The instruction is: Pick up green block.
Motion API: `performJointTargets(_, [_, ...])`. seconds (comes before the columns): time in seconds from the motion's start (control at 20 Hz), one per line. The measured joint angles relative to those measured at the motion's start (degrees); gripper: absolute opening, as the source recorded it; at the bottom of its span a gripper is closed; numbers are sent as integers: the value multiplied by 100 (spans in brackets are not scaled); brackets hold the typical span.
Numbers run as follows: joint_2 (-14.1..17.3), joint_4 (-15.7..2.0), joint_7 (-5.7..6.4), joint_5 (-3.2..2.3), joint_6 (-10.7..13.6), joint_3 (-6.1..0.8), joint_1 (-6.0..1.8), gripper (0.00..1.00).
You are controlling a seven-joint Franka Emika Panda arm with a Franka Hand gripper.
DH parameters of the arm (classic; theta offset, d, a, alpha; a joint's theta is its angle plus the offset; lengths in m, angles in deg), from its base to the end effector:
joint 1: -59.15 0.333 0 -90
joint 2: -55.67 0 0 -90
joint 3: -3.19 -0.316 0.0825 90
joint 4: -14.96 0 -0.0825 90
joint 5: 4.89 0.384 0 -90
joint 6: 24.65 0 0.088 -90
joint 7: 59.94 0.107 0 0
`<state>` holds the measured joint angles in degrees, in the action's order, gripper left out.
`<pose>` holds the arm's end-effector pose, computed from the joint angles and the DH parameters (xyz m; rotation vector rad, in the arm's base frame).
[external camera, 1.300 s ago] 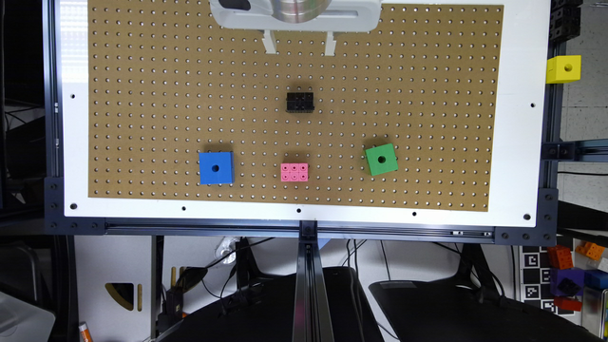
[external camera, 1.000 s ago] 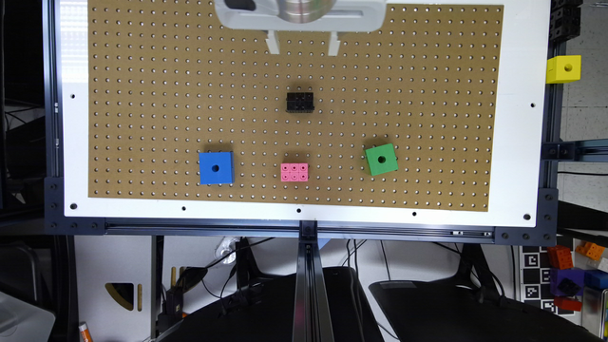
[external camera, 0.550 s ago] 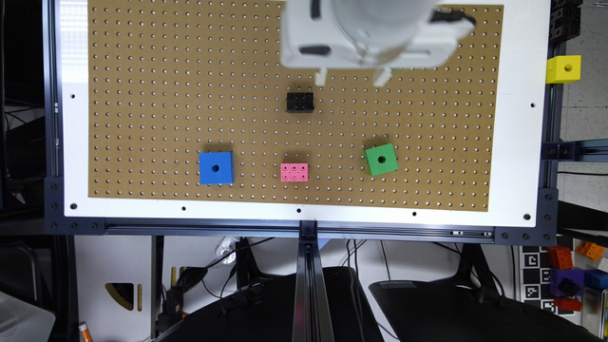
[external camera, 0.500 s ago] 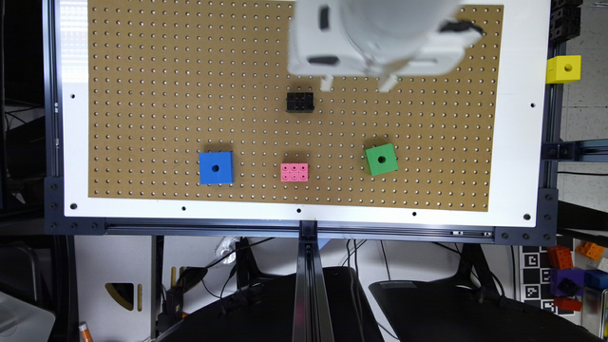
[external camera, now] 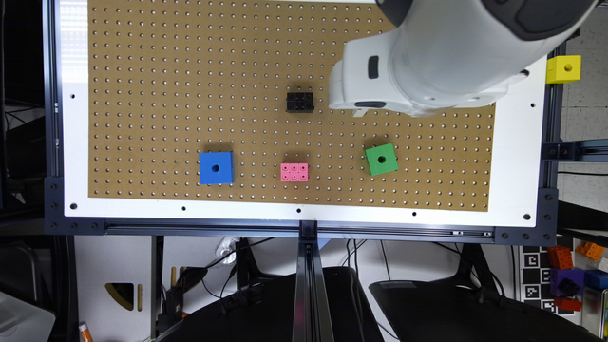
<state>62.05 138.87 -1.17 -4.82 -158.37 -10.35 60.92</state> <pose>0.5381 0.1460 0.3527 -2.8610 1.1453 -0.0525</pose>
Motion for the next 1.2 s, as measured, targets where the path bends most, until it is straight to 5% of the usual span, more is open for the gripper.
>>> performJointTargets(0.35, [118,-195,8,0,0,-21,-1,100])
performJointTargets(0.75, [924,-1099,8,-57,41,-21,2,100])
performJointTargets(1.2, [1426,-1154,8,-112,-195,-20,5,100])
